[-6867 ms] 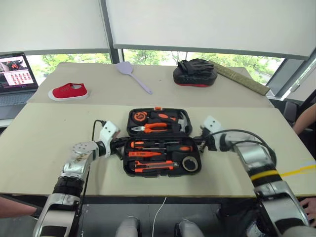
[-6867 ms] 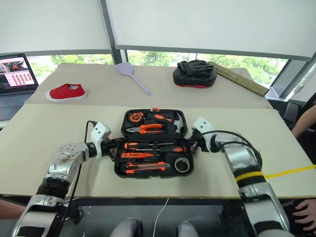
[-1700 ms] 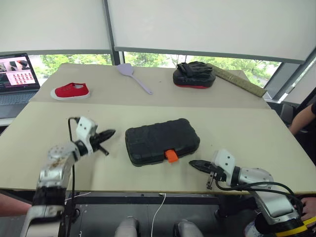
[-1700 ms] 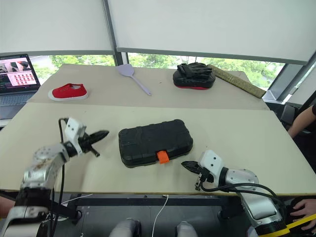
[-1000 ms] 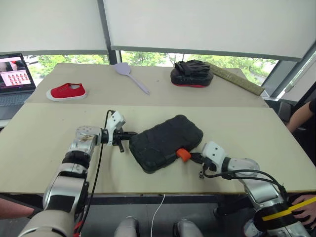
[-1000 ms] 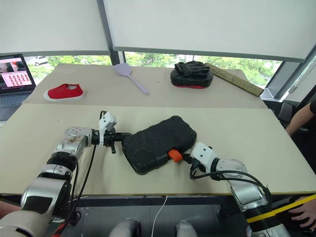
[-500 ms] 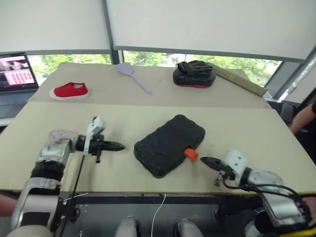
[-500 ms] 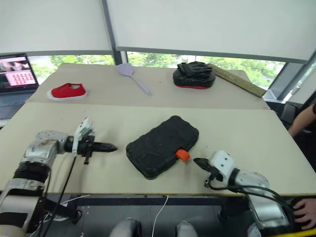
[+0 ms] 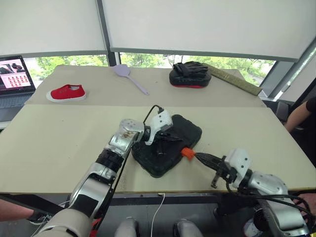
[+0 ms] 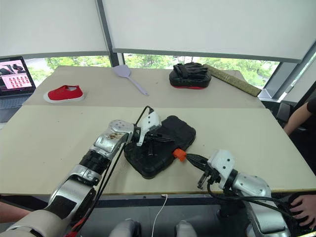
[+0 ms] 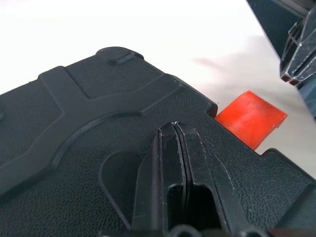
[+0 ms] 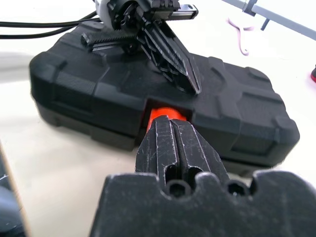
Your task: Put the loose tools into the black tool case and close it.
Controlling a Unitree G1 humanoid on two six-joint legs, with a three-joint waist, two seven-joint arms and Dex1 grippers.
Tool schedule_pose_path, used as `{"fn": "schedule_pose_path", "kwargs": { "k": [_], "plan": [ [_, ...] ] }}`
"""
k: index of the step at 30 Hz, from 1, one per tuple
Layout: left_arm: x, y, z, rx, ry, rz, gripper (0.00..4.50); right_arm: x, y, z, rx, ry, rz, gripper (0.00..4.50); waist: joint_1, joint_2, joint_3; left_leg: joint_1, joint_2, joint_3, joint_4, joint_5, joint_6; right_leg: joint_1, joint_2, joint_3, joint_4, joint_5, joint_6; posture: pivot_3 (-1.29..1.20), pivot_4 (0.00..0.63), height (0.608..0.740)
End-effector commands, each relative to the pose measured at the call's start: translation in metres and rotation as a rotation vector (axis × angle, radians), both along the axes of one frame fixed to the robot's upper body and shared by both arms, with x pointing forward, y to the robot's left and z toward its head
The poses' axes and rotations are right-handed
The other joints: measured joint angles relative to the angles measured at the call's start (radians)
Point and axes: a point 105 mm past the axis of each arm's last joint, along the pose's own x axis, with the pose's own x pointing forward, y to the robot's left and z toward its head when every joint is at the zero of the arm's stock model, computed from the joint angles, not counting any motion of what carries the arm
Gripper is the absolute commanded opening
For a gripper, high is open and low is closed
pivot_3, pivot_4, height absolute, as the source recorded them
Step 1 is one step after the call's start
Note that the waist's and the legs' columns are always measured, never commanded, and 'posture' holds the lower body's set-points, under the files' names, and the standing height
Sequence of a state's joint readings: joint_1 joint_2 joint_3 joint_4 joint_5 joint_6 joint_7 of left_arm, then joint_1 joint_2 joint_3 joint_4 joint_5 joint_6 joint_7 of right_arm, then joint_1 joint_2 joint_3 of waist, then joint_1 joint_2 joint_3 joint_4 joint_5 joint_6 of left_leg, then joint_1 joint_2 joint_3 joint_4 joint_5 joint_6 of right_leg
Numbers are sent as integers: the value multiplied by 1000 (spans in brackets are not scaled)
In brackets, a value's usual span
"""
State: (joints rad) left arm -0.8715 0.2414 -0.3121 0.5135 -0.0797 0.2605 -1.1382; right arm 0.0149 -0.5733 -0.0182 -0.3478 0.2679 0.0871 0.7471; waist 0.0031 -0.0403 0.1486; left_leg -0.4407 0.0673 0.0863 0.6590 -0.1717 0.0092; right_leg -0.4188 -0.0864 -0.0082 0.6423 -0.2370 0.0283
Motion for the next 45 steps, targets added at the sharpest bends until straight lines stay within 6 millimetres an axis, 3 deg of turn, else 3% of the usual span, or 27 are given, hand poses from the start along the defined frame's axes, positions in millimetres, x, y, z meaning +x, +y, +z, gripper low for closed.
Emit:
{"fn": "schedule_pose_path", "kwargs": {
  "k": [1,5,11,20,29,34,45],
  "plan": [
    [-5,15,-40,84,108,68,55,8,0,-3,-20,4,-25,0,0,0,-2,0,0,0,0,0,0,0,0,0,0,0,0,0,150,740],
    [-3,28,-42,85,108,107,55,13,1,-21,-83,33,-27,0,-6,3,-7,1,0,0,0,0,0,0,0,0,0,0,-1,0,150,740],
    [1,30,-37,61,97,134,55,21,2,-40,-128,51,-31,0,-17,6,-8,2,0,0,-1,0,0,0,0,0,1,-1,-1,0,150,740],
    [1,30,-37,56,93,144,55,39,19,-31,-52,28,-26,0,-19,6,-8,2,1,0,-1,0,0,0,2,2,2,-1,0,0,150,740],
    [-3,32,-48,97,129,152,55,43,27,-26,-27,20,-11,0,-21,6,-8,2,1,0,-1,0,0,-1,2,2,2,-1,0,0,150,740],
    [-13,39,-62,150,210,156,55,30,38,-4,21,13,72,0,-28,6,-9,2,2,0,-1,0,0,-1,4,4,2,-1,-1,0,150,740],
    [-15,37,-64,133,213,163,55,14,21,-16,-71,118,71,0,-23,5,-10,16,0,2,-10,-2,-1,2,9,17,0,-2,-2,0,150,740]
  ]
}}
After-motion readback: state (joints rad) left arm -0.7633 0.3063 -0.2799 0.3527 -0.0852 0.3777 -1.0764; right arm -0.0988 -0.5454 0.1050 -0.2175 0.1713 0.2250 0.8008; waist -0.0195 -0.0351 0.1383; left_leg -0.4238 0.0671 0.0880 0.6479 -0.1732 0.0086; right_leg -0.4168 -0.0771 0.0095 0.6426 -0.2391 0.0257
